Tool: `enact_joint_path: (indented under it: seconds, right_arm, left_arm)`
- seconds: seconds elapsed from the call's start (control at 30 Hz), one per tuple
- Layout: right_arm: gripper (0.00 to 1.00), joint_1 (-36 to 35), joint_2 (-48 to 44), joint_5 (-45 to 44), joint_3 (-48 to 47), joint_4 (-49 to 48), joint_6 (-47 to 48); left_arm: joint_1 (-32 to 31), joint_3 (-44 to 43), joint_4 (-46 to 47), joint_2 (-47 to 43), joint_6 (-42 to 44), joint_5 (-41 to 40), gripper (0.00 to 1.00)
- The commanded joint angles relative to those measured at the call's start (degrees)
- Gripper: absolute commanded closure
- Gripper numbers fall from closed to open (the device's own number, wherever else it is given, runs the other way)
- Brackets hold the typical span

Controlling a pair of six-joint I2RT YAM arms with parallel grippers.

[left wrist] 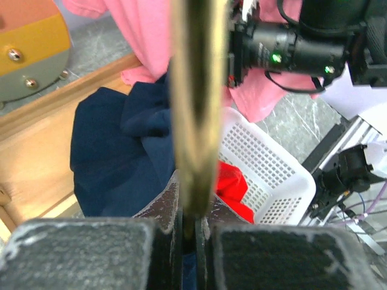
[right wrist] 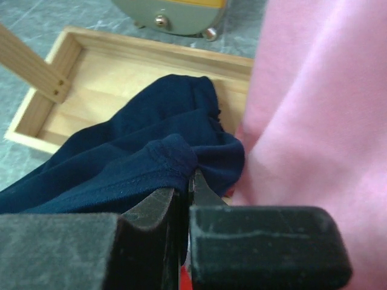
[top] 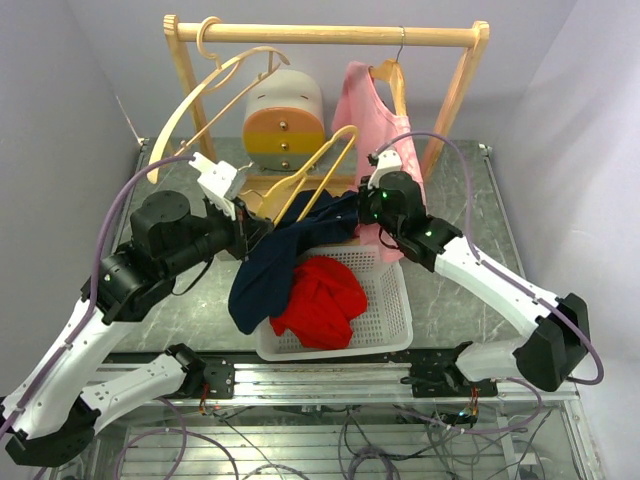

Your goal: Remove the t-shirt from the hanger

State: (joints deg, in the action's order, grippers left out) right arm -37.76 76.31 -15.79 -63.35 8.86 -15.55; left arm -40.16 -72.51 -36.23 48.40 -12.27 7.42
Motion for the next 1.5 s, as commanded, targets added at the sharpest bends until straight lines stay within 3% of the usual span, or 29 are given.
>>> enact_joint_path:
  seconds: [0.0,0.2,0.4,0.47,0.6,0.87,0.93,1.13,1.2,1.33,1.4,1.47]
  right_arm:
    - [1.0,-3.81,-3.06,3.25,0.31,-3.34,2.11]
    - [1.0,-16.09,-4.91,1.46,-3.14,-2.22,5.52]
    - [1.0,-20.15,-9.55,4.2,-0.9,-4.91,4.66]
    - [0.93,-20.16,-10.77,4.74,0.25,-5.57,4.69]
    - [0.66,-20.23,-12.59,6.9,2.93,-7.33,4.7]
    - [0.36,-20.18,-13.03,13.96,8.68,-13.47,2.38]
    - [0.24,-20.22,-12.83,15.76,9.47,-14.98,2.16]
    - [0.19,-20.21,-9.38,15.68,9.07,-14.84,2.55]
    - [0.26,-20.18,-7.79,15.82,8.66,-14.84,2.71]
    - [0.77,-20.39,-5.87,18.06,8.16,-15.05,2.1]
    - [0.97,-20.86,-5.88,18.96,7.95,-14.68,1.94]
    - [1.0,-21.6,-6.4,20.04,7.81,-13.93,2.2]
  left_arm:
    - [-0.13,-4.48,5.02,2.09,-1.95,-5.29,0.93]
    - [-0.14,-7.6,6.54,8.09,-3.13,-10.68,0.93]
    - [-0.18,-6.43,9.02,11.86,-4.74,-10.19,0.93]
    - [-0.17,-5.8,10.21,12.39,-5.27,-10.33,0.93]
    - [-0.18,-5.74,11.66,13.9,-5.85,-11.91,0.93]
    - [-0.18,-7.05,14.58,18.39,-6.82,-10.49,0.93]
    - [-0.18,-7.07,15.32,18.92,-7.05,-10.08,0.93]
    - [-0.18,-7.41,16.24,19.34,-7.78,-8.59,0.93]
    - [-0.18,-7.84,16.38,19.51,-8.06,-8.46,0.93]
    - [-0.18,-8.7,16.79,20.03,-8.93,-9.67,0.93]
    - [-0.14,-9.35,16.72,20.51,-8.79,-10.53,0.93]
    - [-0.14,-10.54,16.23,21.11,-8.21,-11.49,0.93]
